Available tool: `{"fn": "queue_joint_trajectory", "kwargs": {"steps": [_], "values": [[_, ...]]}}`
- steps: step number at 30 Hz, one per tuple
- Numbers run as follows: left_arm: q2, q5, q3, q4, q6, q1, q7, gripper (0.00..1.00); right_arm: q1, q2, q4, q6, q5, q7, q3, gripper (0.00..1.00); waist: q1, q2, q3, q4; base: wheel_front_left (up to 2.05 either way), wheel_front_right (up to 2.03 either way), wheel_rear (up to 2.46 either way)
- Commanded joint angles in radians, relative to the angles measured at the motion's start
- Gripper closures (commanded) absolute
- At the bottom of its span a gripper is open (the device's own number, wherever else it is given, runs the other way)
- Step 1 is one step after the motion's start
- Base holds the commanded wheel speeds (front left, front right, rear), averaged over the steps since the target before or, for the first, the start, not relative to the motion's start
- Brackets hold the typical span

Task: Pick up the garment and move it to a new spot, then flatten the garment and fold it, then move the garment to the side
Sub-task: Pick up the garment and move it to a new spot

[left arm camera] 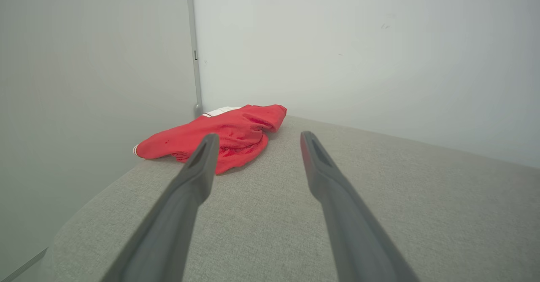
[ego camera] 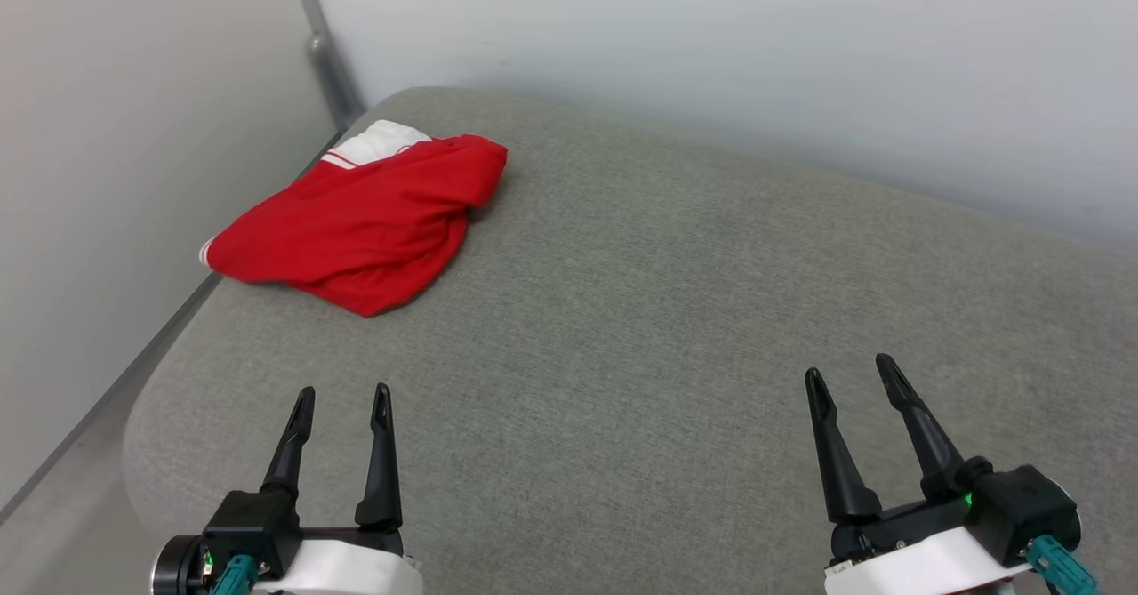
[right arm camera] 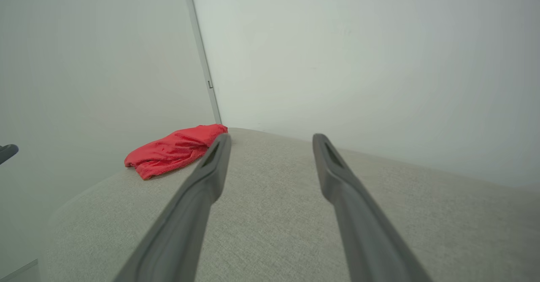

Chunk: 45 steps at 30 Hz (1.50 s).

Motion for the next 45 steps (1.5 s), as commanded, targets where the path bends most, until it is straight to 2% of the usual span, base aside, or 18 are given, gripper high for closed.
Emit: {"fn": "queue_joint_trajectory", "kwargs": {"steps": [1,9,18,23,29,32,34,37,41,45], "values": [[-0.001,-0.005,-0.001,0.001,-0.007,0.004,-0.003,0.0,-0.009,0.0,-0.004,0.0,0.008,-0.002,0.0,0.0,0.0,0.0,0.002,0.02,0.0,0.0,0.0],[-0.001,-0.029,0.002,0.006,-0.013,0.001,-0.003,0.0,-0.013,0.0,-0.002,0.0,0.008,-0.002,-0.001,0.0,0.0,0.0,0.002,0.036,0.0,0.0,0.0],[-0.001,-0.023,0.022,-0.014,-0.008,-0.014,-0.003,0.0,-0.024,0.0,-0.016,0.0,-0.011,-0.002,0.0,0.0,0.0,0.0,0.024,0.014,0.0,0.0,0.0],[-0.001,-0.065,0.041,0.0,-0.037,-0.055,-0.003,0.0,-0.047,-0.001,-0.04,0.0,-0.041,-0.002,-0.01,0.0,0.0,0.0,0.097,-0.018,0.0,0.0,0.0],[0.006,-0.084,0.106,0.028,-0.1,-0.181,-0.003,0.0,-0.101,-0.001,-0.071,0.0,-0.099,-0.002,0.001,0.0,0.0,0.0,0.232,-0.077,0.0,0.0,0.0],[0.065,-0.091,0.136,0.06,-0.117,-0.278,-0.003,0.0,-0.135,-0.001,-0.087,0.0,-0.125,-0.002,0.01,0.0,0.0,0.0,0.303,-0.114,0.0,0.0,0.0],[0.108,-0.135,0.153,0.102,-0.122,-0.346,-0.003,0.0,-0.155,-0.001,-0.098,0.0,-0.143,-0.002,0.016,0.0,0.0,0.0,0.344,-0.139,0.0,0.0,0.0],[0.216,-0.24,0.139,0.19,-0.124,-0.458,0.033,0.0,-0.189,-0.001,-0.115,0.0,-0.154,-0.002,0.021,0.0,0.0,0.0,0.402,-0.182,0.0,0.0,0.0],[0.391,-0.398,0.12,0.268,-0.123,-0.585,0.198,0.0,-0.223,-0.001,-0.142,0.0,-0.15,-0.002,0.016,0.0,0.0,0.0,0.464,-0.237,0.0,0.0,0.0],[0.552,-0.555,0.118,0.344,-0.124,-0.703,0.427,0.0,-0.242,-0.001,-0.165,0.0,-0.152,-0.002,0.021,0.0,0.0,0.0,0.521,-0.285,0.0,0.0,0.0]]}}
